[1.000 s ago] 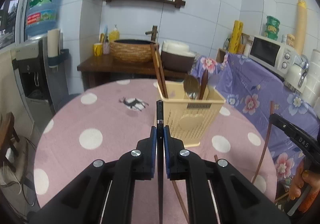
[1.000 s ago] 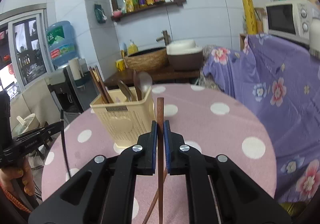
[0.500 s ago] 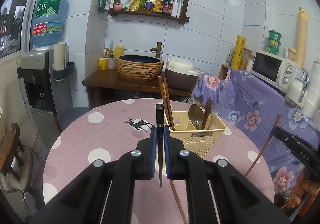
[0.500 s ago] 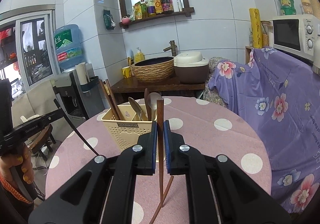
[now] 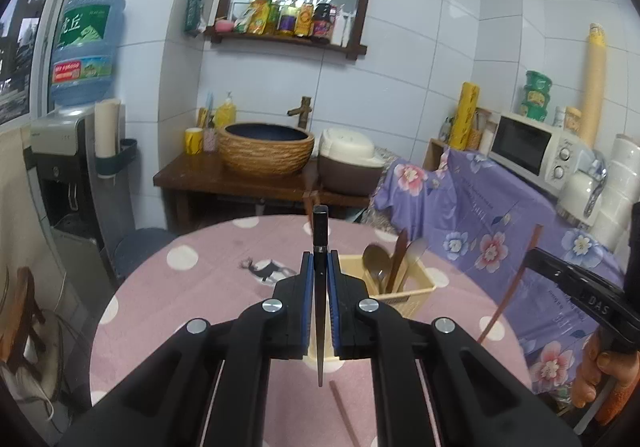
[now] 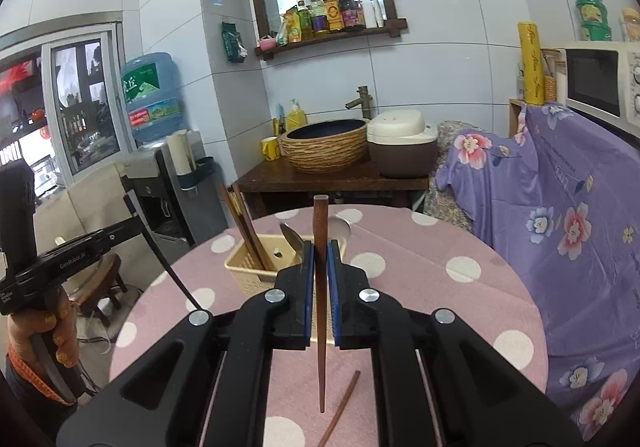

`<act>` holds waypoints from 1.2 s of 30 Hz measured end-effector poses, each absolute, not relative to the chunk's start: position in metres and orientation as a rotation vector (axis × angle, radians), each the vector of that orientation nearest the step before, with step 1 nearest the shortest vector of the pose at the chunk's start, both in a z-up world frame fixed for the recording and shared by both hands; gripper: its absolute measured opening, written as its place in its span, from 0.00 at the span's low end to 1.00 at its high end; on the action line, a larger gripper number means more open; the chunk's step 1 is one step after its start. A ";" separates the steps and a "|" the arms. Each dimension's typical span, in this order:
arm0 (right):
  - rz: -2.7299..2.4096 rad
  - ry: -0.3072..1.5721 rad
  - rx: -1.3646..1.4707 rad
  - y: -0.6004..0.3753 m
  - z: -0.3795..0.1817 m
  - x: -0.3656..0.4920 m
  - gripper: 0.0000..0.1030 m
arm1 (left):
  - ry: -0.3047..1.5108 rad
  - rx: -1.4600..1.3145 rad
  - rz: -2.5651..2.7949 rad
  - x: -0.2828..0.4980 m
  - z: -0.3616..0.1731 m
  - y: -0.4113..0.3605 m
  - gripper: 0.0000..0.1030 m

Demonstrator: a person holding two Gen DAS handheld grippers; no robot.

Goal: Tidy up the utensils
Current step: 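Lift both chopsticks over the holder and release them inside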

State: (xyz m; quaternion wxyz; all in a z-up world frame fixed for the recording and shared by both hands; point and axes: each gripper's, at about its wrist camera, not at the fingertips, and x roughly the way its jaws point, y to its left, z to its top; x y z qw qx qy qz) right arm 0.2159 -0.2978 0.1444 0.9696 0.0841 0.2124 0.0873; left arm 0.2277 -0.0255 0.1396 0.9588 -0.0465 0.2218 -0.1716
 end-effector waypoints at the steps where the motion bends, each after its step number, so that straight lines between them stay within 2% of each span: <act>1: 0.181 0.429 0.173 -0.297 0.152 0.219 0.07 | 0.438 -0.094 -0.358 0.228 0.149 -0.026 0.08; 9: 0.175 0.303 0.140 -0.287 0.248 0.246 0.07 | 0.305 -0.101 -0.387 0.248 0.244 -0.046 0.08; 13: 0.126 0.249 0.138 -0.283 0.277 0.269 0.07 | 0.309 -0.114 -0.365 0.274 0.255 -0.062 0.08; 17: 0.093 0.253 0.124 -0.273 0.260 0.291 0.07 | 0.368 -0.131 -0.347 0.299 0.225 -0.073 0.08; 27: 0.082 0.393 0.136 -0.266 0.159 0.324 0.07 | 0.522 -0.117 -0.314 0.317 0.116 -0.084 0.08; 36: 0.101 0.396 0.122 -0.265 0.131 0.320 0.09 | 0.520 -0.055 -0.305 0.303 0.087 -0.089 0.08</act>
